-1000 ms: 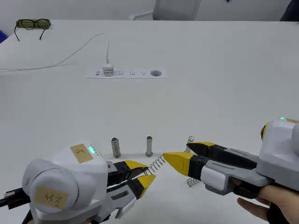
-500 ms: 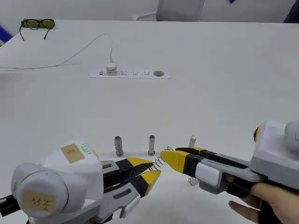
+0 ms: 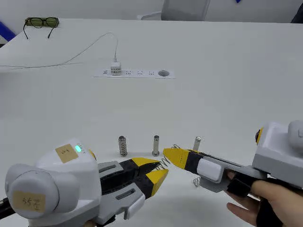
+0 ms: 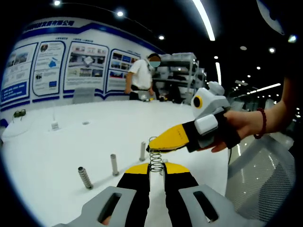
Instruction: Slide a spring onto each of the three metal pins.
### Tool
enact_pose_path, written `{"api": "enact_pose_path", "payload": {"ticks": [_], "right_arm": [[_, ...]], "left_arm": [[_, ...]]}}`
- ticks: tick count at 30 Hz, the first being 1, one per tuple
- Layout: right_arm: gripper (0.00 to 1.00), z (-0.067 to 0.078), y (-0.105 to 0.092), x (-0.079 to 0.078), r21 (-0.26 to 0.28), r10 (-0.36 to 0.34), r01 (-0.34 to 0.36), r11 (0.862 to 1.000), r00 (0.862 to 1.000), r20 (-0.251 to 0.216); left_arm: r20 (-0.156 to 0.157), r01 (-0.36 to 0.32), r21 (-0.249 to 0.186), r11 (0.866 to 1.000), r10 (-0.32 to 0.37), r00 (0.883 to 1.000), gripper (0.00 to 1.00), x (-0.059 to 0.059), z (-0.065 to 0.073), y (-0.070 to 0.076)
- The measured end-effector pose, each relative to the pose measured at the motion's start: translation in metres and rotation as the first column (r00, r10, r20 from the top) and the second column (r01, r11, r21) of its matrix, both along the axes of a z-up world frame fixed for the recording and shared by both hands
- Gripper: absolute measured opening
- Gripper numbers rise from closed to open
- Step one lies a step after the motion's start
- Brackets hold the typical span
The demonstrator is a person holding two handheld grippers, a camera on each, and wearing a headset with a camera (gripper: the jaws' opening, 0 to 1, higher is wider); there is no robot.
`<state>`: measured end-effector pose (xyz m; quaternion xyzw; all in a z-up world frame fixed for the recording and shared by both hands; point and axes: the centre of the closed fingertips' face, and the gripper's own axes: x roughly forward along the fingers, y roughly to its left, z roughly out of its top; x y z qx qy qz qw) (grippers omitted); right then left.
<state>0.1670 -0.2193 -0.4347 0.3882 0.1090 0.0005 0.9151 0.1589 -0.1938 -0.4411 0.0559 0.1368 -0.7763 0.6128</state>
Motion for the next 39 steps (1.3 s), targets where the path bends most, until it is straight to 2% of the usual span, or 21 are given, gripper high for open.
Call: {"api": "enact_pose_path", "payload": {"ticks": [8, 17, 22, 24, 26, 28, 30, 33, 35, 39], "right_arm": [[0.12, 0.005, 0.003, 0.002, 0.024, 0.023, -0.023, 0.999, 0.999, 0.034], [0.11, 0.008, 0.007, 0.007, -0.036, 0.056, -0.054, 0.998, 0.998, 0.042], [0.11, 0.01, 0.006, 0.011, -0.098, 0.065, -0.061, 0.993, 0.997, 0.039], [0.11, 0.013, 0.005, 0.013, -0.146, 0.072, -0.065, 0.987, 0.997, 0.042], [0.11, 0.016, 0.003, 0.016, -0.197, 0.078, -0.068, 0.978, 0.996, 0.043], [0.11, 0.019, 0.001, 0.018, -0.248, 0.087, -0.074, 0.966, 0.995, 0.044], [0.11, 0.021, 0.0, 0.021, -0.265, 0.087, -0.072, 0.962, 0.995, 0.043], [0.12, 0.024, -0.005, 0.026, -0.275, 0.081, -0.063, 0.959, 0.995, 0.056], [0.12, 0.025, -0.009, 0.03, -0.309, 0.078, -0.059, 0.949, 0.996, 0.052], [0.12, 0.025, -0.015, 0.036, -0.337, 0.069, -0.05, 0.94, 0.997, 0.044]], "left_arm": [[-0.001, -0.002, -0.001, 1.0, 0.002, 1.0, 0.1, 0.0, 0.0, 0.0], [-0.008, -0.02, 0.02, 1.0, 0.02, 1.0, 0.12, 0.004, -0.003, 0.001], [0.013, -0.027, 0.047, 0.999, 0.026, 1.0, 0.18, 0.006, -0.009, 0.002], [0.019, -0.028, 0.07, 0.997, 0.027, 0.999, 0.22, 0.006, -0.014, 0.003], [0.045, -0.031, 0.089, 0.996, 0.027, 0.999, 0.23, 0.008, -0.019, 0.004], [0.054, -0.036, 0.106, 0.994, 0.031, 0.998, 0.26, 0.008, -0.023, 0.005], [0.055, -0.039, 0.112, 0.993, 0.033, 0.998, 0.28, 0.008, -0.025, 0.005], [0.09, -0.042, 0.13, 0.991, 0.03, 0.995, 0.31, 0.007, -0.03, 0.007], [0.088, -0.043, 0.136, 0.99, 0.031, 0.996, 0.33, 0.007, -0.032, 0.007], [0.092, -0.052, 0.139, 0.989, 0.039, 0.995, 0.35, 0.008, -0.034, 0.008]]}}
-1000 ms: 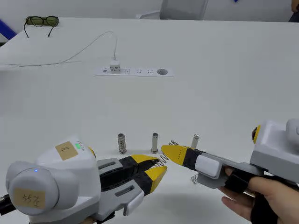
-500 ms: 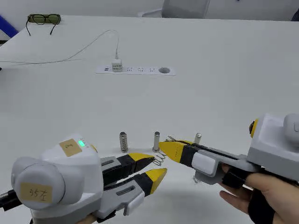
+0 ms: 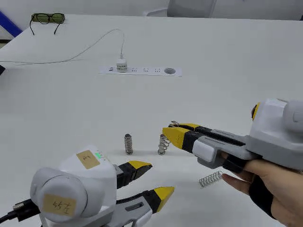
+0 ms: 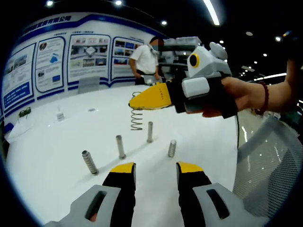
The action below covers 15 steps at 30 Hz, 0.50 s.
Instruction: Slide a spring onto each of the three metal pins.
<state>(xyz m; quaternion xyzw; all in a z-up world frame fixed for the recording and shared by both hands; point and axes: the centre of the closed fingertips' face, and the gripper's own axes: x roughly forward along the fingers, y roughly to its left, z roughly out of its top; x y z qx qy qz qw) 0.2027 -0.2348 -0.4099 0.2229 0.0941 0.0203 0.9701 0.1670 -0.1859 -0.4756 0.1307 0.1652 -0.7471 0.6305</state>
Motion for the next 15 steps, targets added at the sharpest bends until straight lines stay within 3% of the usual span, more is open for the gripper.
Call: {"api": "enact_pose_path", "payload": {"ticks": [4, 8, 15], "right_arm": [[0.12, -0.004, -0.009, 0.008, -0.06, -0.02, 0.019, 0.998, 1.0, -0.017], [0.12, -0.003, -0.018, 0.015, -0.069, -0.034, 0.034, 0.997, 0.999, 0.001], [0.12, -0.01, -0.028, 0.027, -0.133, -0.049, 0.046, 0.99, 0.999, -0.02]], "left_arm": [[0.005, -0.006, 0.01, 1.0, 0.006, 1.0, 0.38, 0.001, -0.003, 0.0], [0.003, -0.011, 0.011, 1.0, 0.011, 1.0, 0.4, 0.002, -0.004, 0.0], [0.012, -0.026, 0.015, 1.0, 0.025, 1.0, 0.42, 0.006, -0.006, -0.001]]}}
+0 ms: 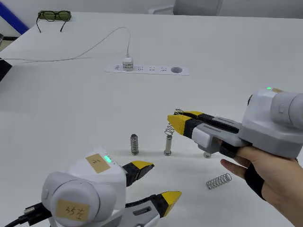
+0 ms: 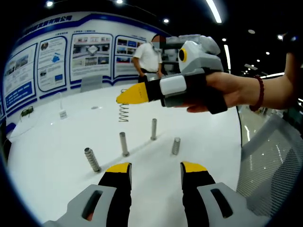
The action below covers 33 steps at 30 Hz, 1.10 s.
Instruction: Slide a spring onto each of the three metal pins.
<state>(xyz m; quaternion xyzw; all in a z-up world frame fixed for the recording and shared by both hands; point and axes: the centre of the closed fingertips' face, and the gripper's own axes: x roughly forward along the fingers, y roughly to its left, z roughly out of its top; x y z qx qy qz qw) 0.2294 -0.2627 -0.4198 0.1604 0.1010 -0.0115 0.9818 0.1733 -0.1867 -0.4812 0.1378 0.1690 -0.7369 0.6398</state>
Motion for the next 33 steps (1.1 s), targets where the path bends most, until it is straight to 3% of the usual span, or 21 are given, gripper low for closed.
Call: {"api": "enact_pose_path", "payload": {"ticks": [5, 7, 9, 19, 28, 33], "right_arm": [[0.12, -0.008, -0.003, 0.005, -0.082, 0.005, -0.009, 0.997, 0.999, -0.039], [0.12, -0.013, -0.006, 0.005, -0.154, 0.002, -0.013, 0.988, 0.998, -0.068], [0.12, -0.016, -0.004, 0.007, -0.173, 0.01, -0.024, 0.985, 0.997, -0.083], [0.12, -0.028, -0.007, 0.01, -0.223, 0.001, -0.027, 0.974, 0.993, -0.118], [0.12, -0.029, -0.009, 0.01, -0.292, -0.007, -0.031, 0.956, 0.991, -0.131], [0.12, -0.033, -0.008, 0.011, -0.298, -0.003, -0.041, 0.954, 0.989, -0.146]], "left_arm": [[0.003, -0.004, 0.0, 1.0, 0.004, 1.0, 0.45, 0.001, 0.0, 0.0], [0.004, -0.007, -0.001, 1.0, 0.007, 1.0, 0.45, 0.002, -0.001, -0.001], [-0.004, -0.009, -0.004, 1.0, 0.009, 1.0, 0.46, 0.003, 0.0, -0.001], [-0.013, -0.008, -0.003, 1.0, 0.008, 1.0, 0.46, 0.003, 0.001, -0.001], [-0.013, -0.01, -0.007, 1.0, 0.01, 1.0, 0.48, 0.003, 0.002, -0.001], [-0.017, -0.014, -0.006, 1.0, 0.014, 1.0, 0.48, 0.004, 0.002, -0.001]]}}
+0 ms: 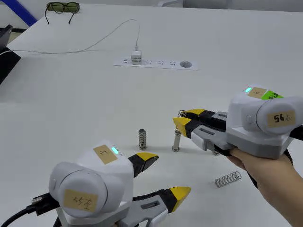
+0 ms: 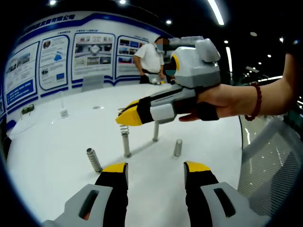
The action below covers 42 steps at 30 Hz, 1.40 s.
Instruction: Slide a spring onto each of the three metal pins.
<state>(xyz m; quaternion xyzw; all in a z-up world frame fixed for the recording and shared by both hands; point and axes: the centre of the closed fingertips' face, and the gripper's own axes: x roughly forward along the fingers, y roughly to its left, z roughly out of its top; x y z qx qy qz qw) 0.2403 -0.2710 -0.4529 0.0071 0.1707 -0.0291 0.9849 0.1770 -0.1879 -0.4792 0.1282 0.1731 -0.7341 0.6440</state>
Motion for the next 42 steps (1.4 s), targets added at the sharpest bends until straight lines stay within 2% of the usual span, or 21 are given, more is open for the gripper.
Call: {"api": "enact_pose_path", "payload": {"ticks": [13, 21, 25, 28, 42], "right_arm": [[0.12, -0.012, 0.004, 0.0, -0.04, 0.01, -0.012, 0.999, 0.999, -0.043], [0.12, -0.013, 0.005, 0.001, -0.055, 0.011, -0.013, 0.998, 0.999, -0.045], [0.12, -0.013, 0.007, 0.001, -0.085, 0.017, -0.021, 0.996, 0.998, -0.052], [0.12, -0.016, 0.009, -0.001, -0.114, 0.018, -0.027, 0.993, 0.997, -0.074], [0.12, -0.033, 0.009, -0.002, -0.08, 0.018, -0.028, 0.996, 0.993, -0.12]], "left_arm": [[0.0, -0.002, 0.0, 1.0, 0.002, 1.0, 0.49, 0.001, 0.001, 0.0], [0.003, -0.004, 0.001, 1.0, 0.004, 1.0, 0.48, 0.002, 0.001, 0.0], [0.003, -0.005, 0.002, 1.0, 0.005, 1.0, 0.48, 0.002, 0.001, 0.0], [0.004, -0.005, 0.0, 1.0, 0.005, 1.0, 0.48, 0.002, 0.001, 0.0], [0.008, -0.016, 0.004, 1.0, 0.016, 1.0, 0.49, 0.004, 0.001, 0.001]]}}
